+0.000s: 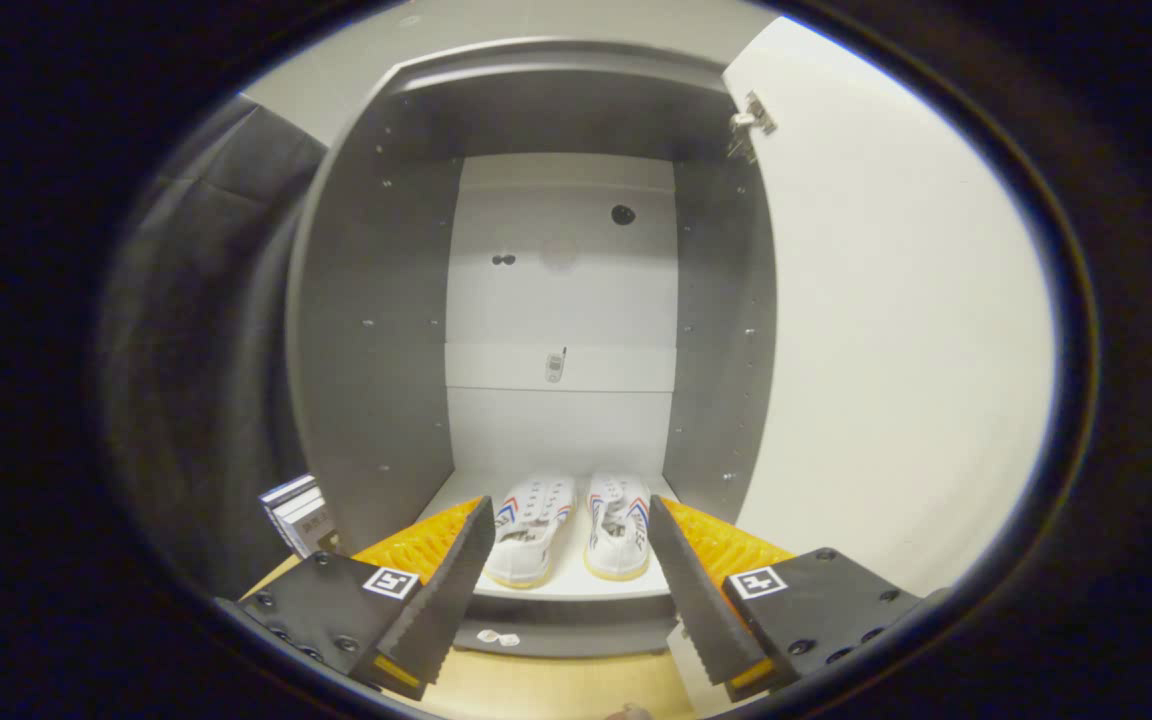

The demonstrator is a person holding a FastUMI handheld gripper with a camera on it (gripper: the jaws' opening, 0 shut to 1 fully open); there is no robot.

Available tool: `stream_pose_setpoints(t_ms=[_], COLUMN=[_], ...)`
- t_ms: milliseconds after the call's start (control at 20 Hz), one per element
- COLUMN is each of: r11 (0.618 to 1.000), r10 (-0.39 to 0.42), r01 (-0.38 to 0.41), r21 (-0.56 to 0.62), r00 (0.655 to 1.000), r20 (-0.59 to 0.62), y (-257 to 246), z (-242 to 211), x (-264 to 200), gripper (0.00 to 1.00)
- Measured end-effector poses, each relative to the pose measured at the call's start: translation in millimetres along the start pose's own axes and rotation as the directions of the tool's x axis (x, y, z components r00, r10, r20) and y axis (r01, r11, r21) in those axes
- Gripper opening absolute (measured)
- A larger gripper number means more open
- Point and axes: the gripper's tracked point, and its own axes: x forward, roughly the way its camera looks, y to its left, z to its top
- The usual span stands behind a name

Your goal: Open the shoe cabinet door, grab the shoes and put them into the shoe cabinet, then close the shoe cabinet door.

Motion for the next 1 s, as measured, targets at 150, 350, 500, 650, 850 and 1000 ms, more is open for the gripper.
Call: stream_pose_setpoints(t_ms=[150,350,500,650,850,1000], r11=[1.0,0.998,0.995,0.993,0.99,0.986], r10=[-0.014,-0.054,-0.08,-0.102,-0.138,-0.166], r01=[0.014,0.052,0.078,0.099,0.136,0.166], r21=[0.022,0.042,0.055,0.06,0.035,0.012], r00=[1.0,0.998,0.996,0.993,0.989,0.984], r20=[0.012,0.03,0.037,0.054,0.054,0.056], y=[1.2,-9.1,-27.6,-55.8,-115.1,-168.9], z=[5.1,9.6,12.3,16.1,17.2,17.0], x=[-57.2,-127.7,-174.7,-218.4,-269.8,-292.9], gripper=[0.97,0.97,0.97,0.97,0.97,0.97])
